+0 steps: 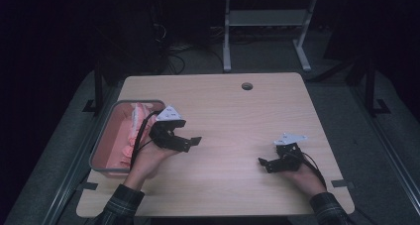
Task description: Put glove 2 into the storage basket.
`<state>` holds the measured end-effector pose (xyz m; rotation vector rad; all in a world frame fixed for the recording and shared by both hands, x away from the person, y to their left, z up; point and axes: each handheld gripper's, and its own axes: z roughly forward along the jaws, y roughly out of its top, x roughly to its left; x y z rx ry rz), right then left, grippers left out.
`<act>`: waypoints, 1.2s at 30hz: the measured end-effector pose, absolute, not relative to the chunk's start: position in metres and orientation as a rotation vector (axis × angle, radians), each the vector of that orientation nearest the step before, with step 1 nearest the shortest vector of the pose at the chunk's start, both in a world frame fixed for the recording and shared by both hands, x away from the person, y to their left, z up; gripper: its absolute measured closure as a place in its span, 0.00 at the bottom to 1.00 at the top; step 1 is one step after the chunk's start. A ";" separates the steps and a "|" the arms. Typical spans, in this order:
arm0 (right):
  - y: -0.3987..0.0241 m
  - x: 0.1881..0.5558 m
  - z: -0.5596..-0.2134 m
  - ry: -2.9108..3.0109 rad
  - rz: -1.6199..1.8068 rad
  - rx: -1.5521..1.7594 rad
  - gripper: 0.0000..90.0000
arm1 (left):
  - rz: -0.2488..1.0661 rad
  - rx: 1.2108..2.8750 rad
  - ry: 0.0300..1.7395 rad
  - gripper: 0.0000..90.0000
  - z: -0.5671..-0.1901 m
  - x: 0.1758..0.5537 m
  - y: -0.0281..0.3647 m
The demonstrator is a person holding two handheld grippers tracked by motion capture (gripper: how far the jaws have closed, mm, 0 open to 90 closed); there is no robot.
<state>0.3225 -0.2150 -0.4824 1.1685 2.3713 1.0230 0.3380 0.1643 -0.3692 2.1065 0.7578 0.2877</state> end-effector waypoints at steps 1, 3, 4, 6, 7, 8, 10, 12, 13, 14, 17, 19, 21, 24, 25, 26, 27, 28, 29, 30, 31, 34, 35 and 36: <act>-0.215 0.322 -0.482 2.371 1.023 1.177 0.08 | 0.277 2.100 0.764 0.16 -0.372 0.337 0.161; -0.215 0.322 -0.482 2.371 1.023 1.172 0.08 | 0.269 2.111 0.757 0.16 -0.378 0.336 0.156; -0.215 0.322 -0.482 2.372 1.023 1.169 0.08 | 0.271 2.123 0.746 0.16 -0.381 0.336 0.154; -0.215 0.322 -0.482 2.371 1.023 1.169 0.08 | 0.260 2.123 0.746 0.16 -0.387 0.334 0.149; -0.215 0.322 -0.482 2.371 1.023 1.170 0.08 | 0.257 2.134 0.739 0.16 -0.390 0.334 0.147; -0.215 0.322 -0.482 2.371 1.023 1.170 0.08 | 0.254 2.132 0.740 0.16 -0.392 0.333 0.145; -0.215 0.322 -0.482 2.372 1.023 1.168 0.08 | 0.255 2.145 0.730 0.16 -0.397 0.333 0.141; -0.215 0.323 -0.482 2.374 1.023 1.165 0.08 | 0.250 2.149 0.731 0.16 -0.403 0.331 0.138; -0.215 0.323 -0.482 2.374 1.023 1.165 0.08 | 0.248 2.154 0.729 0.16 -0.406 0.331 0.136; -0.215 0.323 -0.482 2.374 1.023 1.164 0.08 | 0.240 2.160 0.729 0.16 -0.409 0.330 0.134; -0.215 0.323 -0.482 2.374 1.023 1.165 0.08 | 0.231 2.176 0.726 0.16 -0.418 0.328 0.129; -0.215 0.323 -0.482 2.374 1.023 1.165 0.08 | 0.227 2.190 0.719 0.16 -0.423 0.327 0.126; -0.215 0.323 -0.482 2.374 1.023 1.165 0.08 | 0.230 2.198 0.716 0.16 -0.428 0.326 0.122; -0.215 0.323 -0.482 2.374 1.023 1.165 0.08 | 0.227 2.208 0.710 0.16 -0.434 0.325 0.118; -0.215 0.323 -0.482 2.374 1.023 1.164 0.08 | 0.228 2.209 0.709 0.15 -0.437 0.324 0.116; -0.215 0.323 -0.482 2.374 1.023 1.164 0.08 | 0.226 2.217 0.703 0.15 -0.439 0.324 0.115; -0.215 0.323 -0.482 2.374 1.023 1.164 0.08 | 0.221 2.226 0.706 0.15 -0.441 0.323 0.113; -0.215 0.323 -0.482 2.374 1.023 1.164 0.08 | 0.228 2.240 0.701 0.15 -0.443 0.323 0.112; -0.215 0.323 -0.482 2.374 1.023 1.164 0.08 | 0.225 2.244 0.697 0.15 -0.444 0.322 0.110; -0.215 0.323 -0.482 2.374 1.023 1.164 0.08 | 0.212 2.248 0.692 0.15 -0.446 0.322 0.109; -0.215 0.323 -0.482 2.373 1.023 1.165 0.08 | 0.207 2.257 0.685 0.15 -0.449 0.322 0.109; -0.215 0.323 -0.482 2.374 1.023 1.165 0.08 | 0.197 2.268 0.683 0.14 -0.454 0.321 0.106; -0.215 0.323 -0.482 2.374 1.023 1.164 0.08 | 0.196 2.269 0.681 0.14 -0.456 0.321 0.106; -0.215 0.323 -0.482 2.374 1.023 1.164 0.08 | 0.197 2.270 0.679 0.14 -0.457 0.321 0.105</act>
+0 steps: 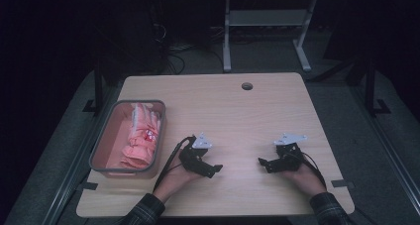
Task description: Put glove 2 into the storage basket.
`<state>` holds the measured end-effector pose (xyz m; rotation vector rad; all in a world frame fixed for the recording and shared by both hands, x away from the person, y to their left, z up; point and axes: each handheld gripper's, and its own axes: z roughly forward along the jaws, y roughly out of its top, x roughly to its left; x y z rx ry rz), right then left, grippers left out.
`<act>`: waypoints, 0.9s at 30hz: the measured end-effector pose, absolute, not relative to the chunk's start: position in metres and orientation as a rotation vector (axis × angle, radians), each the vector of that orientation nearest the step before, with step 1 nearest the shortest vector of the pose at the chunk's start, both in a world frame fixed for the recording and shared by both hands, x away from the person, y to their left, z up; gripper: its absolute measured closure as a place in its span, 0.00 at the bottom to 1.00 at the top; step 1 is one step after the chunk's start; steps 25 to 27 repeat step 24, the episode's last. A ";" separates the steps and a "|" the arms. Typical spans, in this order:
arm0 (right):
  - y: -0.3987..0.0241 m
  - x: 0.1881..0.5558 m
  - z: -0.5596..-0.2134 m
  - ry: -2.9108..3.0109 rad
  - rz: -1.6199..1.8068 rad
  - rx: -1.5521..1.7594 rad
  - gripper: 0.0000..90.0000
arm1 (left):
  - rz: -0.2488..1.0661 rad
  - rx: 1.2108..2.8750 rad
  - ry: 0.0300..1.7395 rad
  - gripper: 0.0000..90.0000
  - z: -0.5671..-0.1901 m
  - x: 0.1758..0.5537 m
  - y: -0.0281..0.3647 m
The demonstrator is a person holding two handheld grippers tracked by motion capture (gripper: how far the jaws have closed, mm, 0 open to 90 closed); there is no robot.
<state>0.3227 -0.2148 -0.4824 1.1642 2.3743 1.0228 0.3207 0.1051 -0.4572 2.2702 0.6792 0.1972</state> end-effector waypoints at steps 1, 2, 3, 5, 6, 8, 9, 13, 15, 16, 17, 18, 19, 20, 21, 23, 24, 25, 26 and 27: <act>-0.215 0.323 -0.482 2.374 1.023 1.164 0.08 | 0.194 2.275 0.681 0.14 -0.458 0.320 0.104; -0.215 0.323 -0.482 2.373 1.023 1.165 0.08 | 0.196 2.283 0.676 0.14 -0.460 0.320 0.103; -0.215 0.323 -0.482 2.374 1.023 1.164 0.08 | 0.200 2.292 0.673 0.14 -0.461 0.320 0.102; -0.215 0.323 -0.482 2.376 1.021 1.164 0.08 | 0.216 2.303 0.661 0.14 -0.463 0.318 0.100; -0.215 0.323 -0.482 2.376 1.022 1.164 0.08 | 0.221 2.307 0.653 0.14 -0.465 0.318 0.099; -0.215 0.323 -0.482 2.376 1.022 1.164 0.08 | 0.224 2.315 0.651 0.14 -0.469 0.317 0.098; -0.215 0.323 -0.482 2.376 1.022 1.164 0.08 | 0.229 2.323 0.646 0.14 -0.470 0.317 0.097; -0.215 0.323 -0.482 2.376 1.022 1.164 0.08 | 0.249 2.322 0.626 0.14 -0.474 0.316 0.097; -0.215 0.323 -0.482 2.376 1.022 1.163 0.08 | 0.254 2.299 0.614 0.14 -0.476 0.315 0.099; -0.215 0.323 -0.482 2.376 1.022 1.163 0.08 | 0.255 2.284 0.609 0.14 -0.477 0.314 0.099; -0.215 0.323 -0.482 2.376 1.022 1.163 0.08 | 0.256 2.276 0.604 0.14 -0.478 0.314 0.100; -0.215 0.323 -0.482 2.376 1.022 1.164 0.08 | 0.255 2.277 0.602 0.14 -0.478 0.314 0.100; -0.215 0.323 -0.482 2.377 1.022 1.163 0.08 | 0.255 2.277 0.602 0.14 -0.478 0.314 0.100; -0.215 0.323 -0.482 2.377 1.022 1.164 0.08 | 0.254 2.277 0.603 0.14 -0.478 0.314 0.100; -0.215 0.323 -0.482 2.377 1.022 1.164 0.08 | 0.254 2.277 0.602 0.14 -0.478 0.314 0.100; -0.215 0.323 -0.482 2.377 1.021 1.164 0.08 | 0.254 2.276 0.602 0.14 -0.478 0.314 0.100; -0.215 0.323 -0.482 2.377 1.022 1.164 0.08 | 0.254 2.277 0.601 0.14 -0.478 0.314 0.100; -0.215 0.323 -0.482 2.377 1.022 1.164 0.08 | 0.254 2.277 0.601 0.14 -0.478 0.314 0.100; -0.215 0.323 -0.482 2.377 1.022 1.164 0.08 | 0.254 2.277 0.601 0.14 -0.478 0.314 0.100; -0.215 0.323 -0.482 2.377 1.022 1.164 0.08 | 0.254 2.277 0.601 0.14 -0.478 0.314 0.100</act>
